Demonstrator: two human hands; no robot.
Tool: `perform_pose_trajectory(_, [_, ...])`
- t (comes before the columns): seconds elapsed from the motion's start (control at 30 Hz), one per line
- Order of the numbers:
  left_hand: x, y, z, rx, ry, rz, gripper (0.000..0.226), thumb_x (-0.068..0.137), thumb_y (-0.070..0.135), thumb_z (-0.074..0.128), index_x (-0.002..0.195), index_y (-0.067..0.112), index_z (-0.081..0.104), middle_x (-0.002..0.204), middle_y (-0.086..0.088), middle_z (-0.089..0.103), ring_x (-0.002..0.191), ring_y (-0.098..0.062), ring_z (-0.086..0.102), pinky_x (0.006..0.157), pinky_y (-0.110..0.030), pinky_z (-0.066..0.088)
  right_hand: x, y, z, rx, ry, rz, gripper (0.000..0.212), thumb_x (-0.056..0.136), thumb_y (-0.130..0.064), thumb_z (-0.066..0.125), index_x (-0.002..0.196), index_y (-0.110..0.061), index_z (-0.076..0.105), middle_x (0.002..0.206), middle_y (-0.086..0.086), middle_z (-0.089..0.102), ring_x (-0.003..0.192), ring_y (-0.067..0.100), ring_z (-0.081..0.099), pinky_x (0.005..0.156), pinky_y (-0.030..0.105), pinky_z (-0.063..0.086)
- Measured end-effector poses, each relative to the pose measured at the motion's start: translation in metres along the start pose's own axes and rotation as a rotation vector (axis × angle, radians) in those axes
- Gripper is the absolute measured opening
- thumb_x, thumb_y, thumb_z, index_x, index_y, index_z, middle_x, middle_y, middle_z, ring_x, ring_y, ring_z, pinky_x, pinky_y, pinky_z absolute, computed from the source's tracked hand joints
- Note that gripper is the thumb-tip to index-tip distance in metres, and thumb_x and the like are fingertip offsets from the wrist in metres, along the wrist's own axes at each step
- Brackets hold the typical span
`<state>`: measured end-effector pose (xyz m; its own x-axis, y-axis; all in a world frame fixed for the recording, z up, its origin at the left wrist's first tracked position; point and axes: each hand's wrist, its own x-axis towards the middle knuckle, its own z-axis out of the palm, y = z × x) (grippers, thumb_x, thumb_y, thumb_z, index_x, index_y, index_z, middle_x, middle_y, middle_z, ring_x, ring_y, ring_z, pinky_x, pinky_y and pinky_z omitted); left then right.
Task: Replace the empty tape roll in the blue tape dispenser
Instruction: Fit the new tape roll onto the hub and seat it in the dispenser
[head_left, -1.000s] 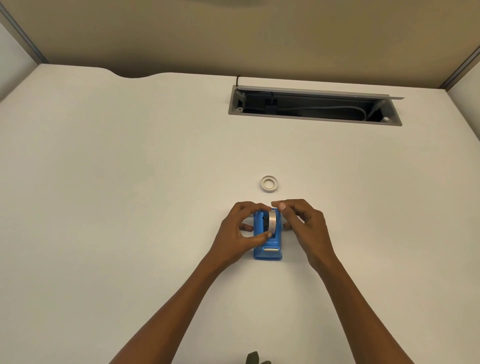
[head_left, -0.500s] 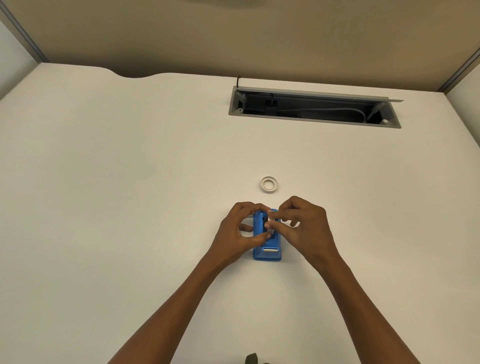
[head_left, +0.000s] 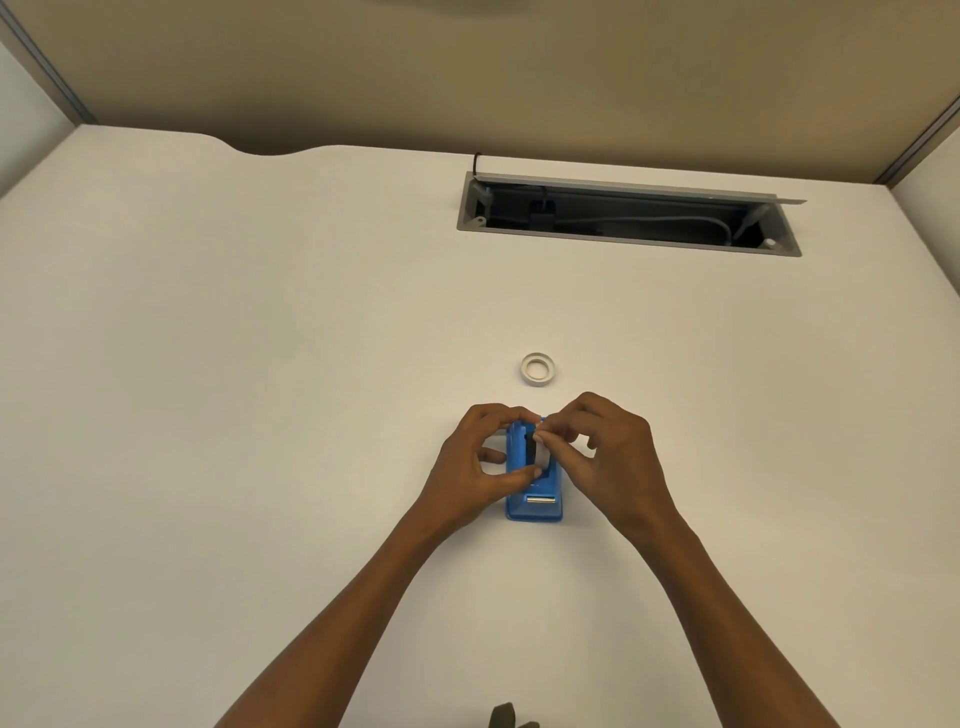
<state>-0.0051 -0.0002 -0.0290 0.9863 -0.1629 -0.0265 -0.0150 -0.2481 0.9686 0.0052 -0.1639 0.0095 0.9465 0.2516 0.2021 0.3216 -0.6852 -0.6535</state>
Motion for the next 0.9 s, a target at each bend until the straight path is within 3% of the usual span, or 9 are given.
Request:
perform_pose_trajectory(0.1, [-0.001, 0.002, -0.003, 0.027, -0.055, -0.022, 0.060, 0.065, 0.035, 0.077, 0.113, 0.052, 0.045, 0.122, 0.016, 0.048, 0.110, -0.001, 0.052, 0.079, -0.009, 0.049, 0.000, 0.000, 0.000, -0.033, -0.011, 0.025, 0.009, 0.081, -0.015, 0.069, 0.089, -0.011, 0.072, 0.084, 0.004, 0.065, 0.076, 0.018, 0.058, 0.065, 0.011, 0.036])
perform_pose_trajectory(0.2, [-0.003, 0.003, -0.009, 0.066, -0.163, -0.069, 0.091, 0.058, 0.035, 0.084, 0.132, 0.045, 0.032, 0.135, 0.017, 0.037, 0.120, -0.003, 0.045, 0.085, -0.006, 0.045, -0.001, -0.002, -0.002, -0.103, 0.033, 0.003, 0.008, 0.081, -0.014, 0.068, 0.088, -0.011, 0.071, 0.087, 0.007, 0.063, 0.082, 0.022, 0.056, 0.067, 0.025, 0.043])
perform_pose_trajectory(0.3, [-0.006, 0.000, -0.013, 0.167, -0.260, -0.067, 0.108, 0.056, 0.036, 0.087, 0.139, 0.044, 0.018, 0.143, 0.018, 0.027, 0.127, -0.001, 0.036, 0.094, -0.010, 0.040, -0.005, -0.003, 0.002, -0.170, 0.080, -0.042, 0.008, 0.082, -0.015, 0.066, 0.088, -0.012, 0.069, 0.092, 0.006, 0.063, 0.086, 0.022, 0.055, 0.071, 0.029, 0.044])
perform_pose_trajectory(0.4, [-0.008, -0.005, -0.014, 0.228, -0.282, -0.060, 0.109, 0.058, 0.032, 0.087, 0.139, 0.044, 0.015, 0.145, 0.016, 0.029, 0.127, -0.001, 0.037, 0.099, -0.013, 0.039, -0.009, 0.000, 0.006, -0.195, 0.093, -0.048, 0.013, 0.083, -0.020, 0.060, 0.088, -0.013, 0.069, 0.101, 0.007, 0.064, 0.092, 0.025, 0.057, 0.078, 0.026, 0.039])
perform_pose_trajectory(0.57, [-0.008, -0.009, -0.013, 0.224, -0.238, -0.062, 0.105, 0.056, 0.031, 0.088, 0.137, 0.043, 0.021, 0.142, 0.015, 0.036, 0.121, 0.000, 0.041, 0.091, -0.001, 0.037, -0.015, -0.003, 0.008, -0.168, 0.125, -0.064, 0.017, 0.084, -0.023, 0.058, 0.086, -0.011, 0.070, 0.118, 0.012, 0.062, 0.112, 0.032, 0.055, 0.096, 0.012, 0.025])
perform_pose_trajectory(0.63, [-0.008, -0.009, -0.013, 0.224, -0.230, -0.060, 0.105, 0.055, 0.031, 0.088, 0.136, 0.044, 0.023, 0.140, 0.015, 0.037, 0.121, -0.001, 0.042, 0.090, -0.002, 0.038, -0.016, -0.004, 0.009, -0.181, 0.152, -0.107, 0.018, 0.086, -0.024, 0.058, 0.084, -0.011, 0.070, 0.126, 0.012, 0.059, 0.126, 0.032, 0.046, 0.107, 0.025, 0.028])
perform_pose_trajectory(0.73, [-0.007, -0.009, -0.013, 0.222, -0.223, -0.060, 0.104, 0.054, 0.030, 0.089, 0.134, 0.045, 0.023, 0.137, 0.017, 0.038, 0.119, 0.001, 0.043, 0.088, -0.001, 0.038, -0.018, -0.004, 0.009, -0.237, 0.219, -0.221, 0.025, 0.091, -0.025, 0.054, 0.076, -0.012, 0.069, 0.133, 0.007, 0.051, 0.135, 0.031, 0.035, 0.109, 0.050, 0.029])
perform_pose_trajectory(0.9, [-0.008, -0.008, -0.013, 0.218, -0.214, -0.064, 0.104, 0.054, 0.029, 0.089, 0.132, 0.047, 0.024, 0.133, 0.021, 0.039, 0.117, 0.007, 0.042, 0.086, 0.000, 0.037, -0.025, -0.006, 0.010, -0.321, 0.277, -0.249, 0.029, 0.093, -0.030, 0.051, 0.075, -0.016, 0.070, 0.133, 0.010, 0.055, 0.136, 0.032, 0.033, 0.108, 0.059, 0.025])
